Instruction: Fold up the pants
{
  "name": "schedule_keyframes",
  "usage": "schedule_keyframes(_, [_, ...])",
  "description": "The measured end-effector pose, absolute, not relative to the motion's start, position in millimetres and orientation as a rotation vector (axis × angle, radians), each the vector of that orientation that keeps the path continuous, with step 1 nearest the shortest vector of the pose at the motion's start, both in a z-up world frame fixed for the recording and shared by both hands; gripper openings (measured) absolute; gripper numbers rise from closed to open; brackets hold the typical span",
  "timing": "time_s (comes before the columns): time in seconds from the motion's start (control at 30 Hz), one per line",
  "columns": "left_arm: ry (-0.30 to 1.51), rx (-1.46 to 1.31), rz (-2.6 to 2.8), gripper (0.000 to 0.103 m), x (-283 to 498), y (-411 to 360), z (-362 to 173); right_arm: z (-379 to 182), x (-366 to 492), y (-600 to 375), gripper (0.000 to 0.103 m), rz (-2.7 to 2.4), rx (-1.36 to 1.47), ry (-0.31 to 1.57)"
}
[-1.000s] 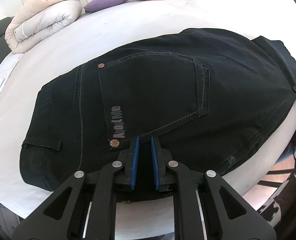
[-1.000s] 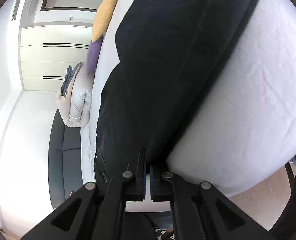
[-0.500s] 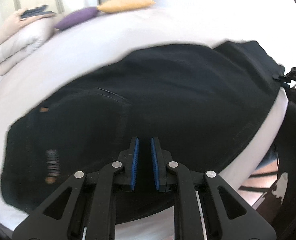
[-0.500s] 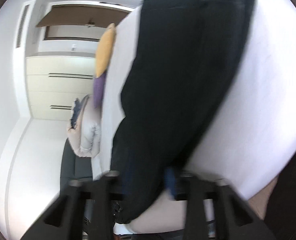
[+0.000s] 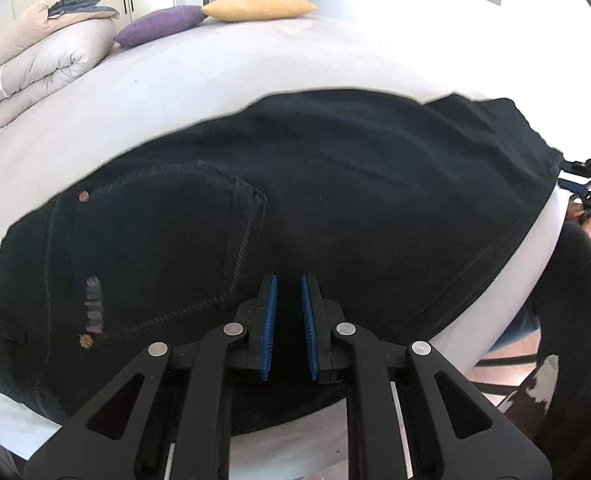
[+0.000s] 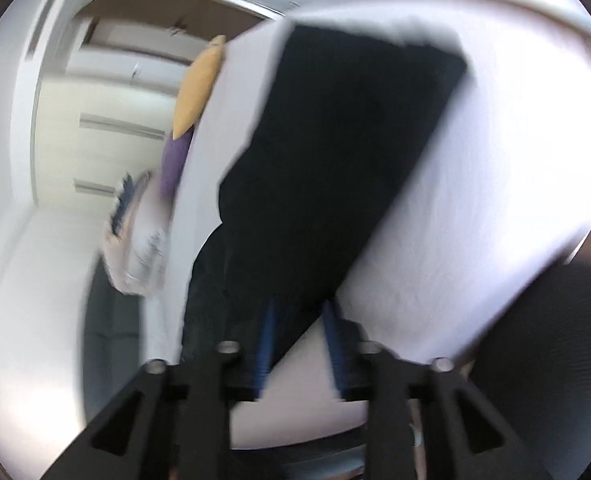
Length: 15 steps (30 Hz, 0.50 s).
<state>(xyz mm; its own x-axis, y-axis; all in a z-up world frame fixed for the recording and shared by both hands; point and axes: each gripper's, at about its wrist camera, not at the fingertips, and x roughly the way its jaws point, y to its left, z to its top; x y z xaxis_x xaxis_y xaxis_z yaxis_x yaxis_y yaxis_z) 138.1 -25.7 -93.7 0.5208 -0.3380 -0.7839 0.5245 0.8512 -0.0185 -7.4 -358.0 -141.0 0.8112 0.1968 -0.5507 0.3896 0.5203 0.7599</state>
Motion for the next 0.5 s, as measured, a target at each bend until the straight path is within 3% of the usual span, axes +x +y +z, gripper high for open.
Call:
schedule_keyframes(0.13, [0.883,0.2,-0.485,0.013,168,-16,-81,-100,29,-331,0.031,0.038,0.931,0.615])
schedule_keyframes(0.2, [0.887,0.22,-0.455,0.013,185,-15,-76,-97,68,-301,0.026,0.17,0.906,0.636])
schedule_keyframes(0.27, [0.904,0.231,-0.424,0.013,203,-10,-75,-108,109,-276,0.011,0.255,0.903,0.683])
schedule_keyframes(0.5, [1.009,0.217,-0.361,0.013,243,8,-88,-189,223,-211,0.005,0.376,1.083,0.888])
